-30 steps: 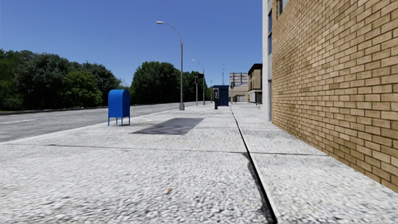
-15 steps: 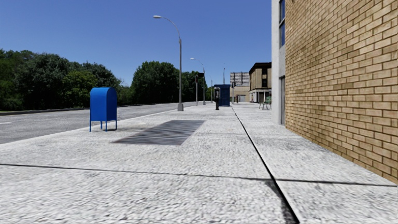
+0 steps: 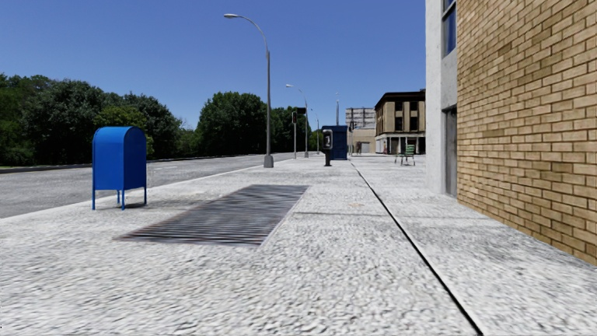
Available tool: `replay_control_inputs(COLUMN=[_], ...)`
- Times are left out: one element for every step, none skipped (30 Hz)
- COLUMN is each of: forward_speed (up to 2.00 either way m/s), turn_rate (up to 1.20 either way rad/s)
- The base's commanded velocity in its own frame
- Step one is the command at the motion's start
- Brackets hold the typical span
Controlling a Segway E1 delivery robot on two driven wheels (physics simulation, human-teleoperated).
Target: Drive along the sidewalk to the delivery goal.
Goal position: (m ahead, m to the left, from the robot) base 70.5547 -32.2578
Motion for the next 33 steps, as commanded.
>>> replay_control_inputs(forward_speed=[2.00,2.00,2.00,2.00,2.00,2.00,2.00,2.00,2.00,2.00,2.00,2.00,2.00,2.00,2.00,2.00,2.00,2.00,2.00,2.00,2.00,2.00,2.00,2.00,2.00,2.00,2.00,2.00,2.00,2.00,2.00,2.00,2.00], turn_rate=[0.00,0.00,0.00,0.00,0.00,0.00,0.00,0.00,0.00,0.00,0.00,0.00,0.00,0.00,0.00,0.00,0.00,0.00,0.00,0.00,0.00,0.00,0.00,0.00,0.00,0.00,0.00,0.00,0.00,0.00,0.00,0.00,0.00])
